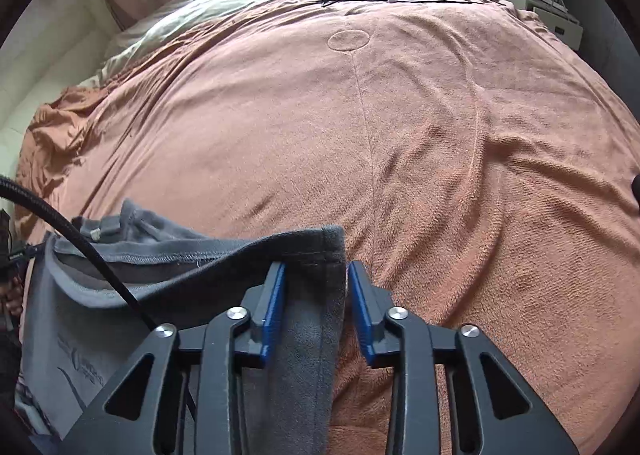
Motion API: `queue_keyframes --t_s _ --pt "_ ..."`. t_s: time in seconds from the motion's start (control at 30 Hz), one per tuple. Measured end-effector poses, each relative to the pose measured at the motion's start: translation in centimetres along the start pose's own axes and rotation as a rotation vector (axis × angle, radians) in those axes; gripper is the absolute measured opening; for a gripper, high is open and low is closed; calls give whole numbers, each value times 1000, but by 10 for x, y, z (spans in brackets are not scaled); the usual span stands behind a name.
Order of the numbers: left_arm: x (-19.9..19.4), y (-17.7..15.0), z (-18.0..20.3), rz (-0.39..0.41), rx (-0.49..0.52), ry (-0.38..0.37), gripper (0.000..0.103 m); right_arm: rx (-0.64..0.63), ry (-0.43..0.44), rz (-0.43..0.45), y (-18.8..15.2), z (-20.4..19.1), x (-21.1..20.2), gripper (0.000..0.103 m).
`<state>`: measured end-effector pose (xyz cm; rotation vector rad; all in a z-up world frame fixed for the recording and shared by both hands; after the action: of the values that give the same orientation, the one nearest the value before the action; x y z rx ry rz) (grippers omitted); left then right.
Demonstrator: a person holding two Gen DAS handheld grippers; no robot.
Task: Fold small clothes
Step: 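Pinch the folded edge of the grey shirt with both grippers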
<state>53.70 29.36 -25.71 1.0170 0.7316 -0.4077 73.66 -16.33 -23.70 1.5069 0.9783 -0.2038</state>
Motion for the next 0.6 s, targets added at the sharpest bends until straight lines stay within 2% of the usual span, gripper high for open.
queue_keyframes --t_s 0.17,0.6 --pt "-12 7 -2 32 -22 -21 7 15 -14 3 3 4 -6 7" --pt "-60 36 11 149 13 -57 5 -7 -25 129 27 -9 -65 4"
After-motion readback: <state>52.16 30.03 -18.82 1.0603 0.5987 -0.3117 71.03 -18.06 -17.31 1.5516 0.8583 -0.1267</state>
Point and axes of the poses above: each gripper's, at about its wrist camera, not at the fingertips, and x roughly the way its jaws point, z to its right, y to its top, the point moved 9 cm from there along x, roughly the way its jaws point, and after that the axes turned 14 degrees about z, right-handed, at the moved point
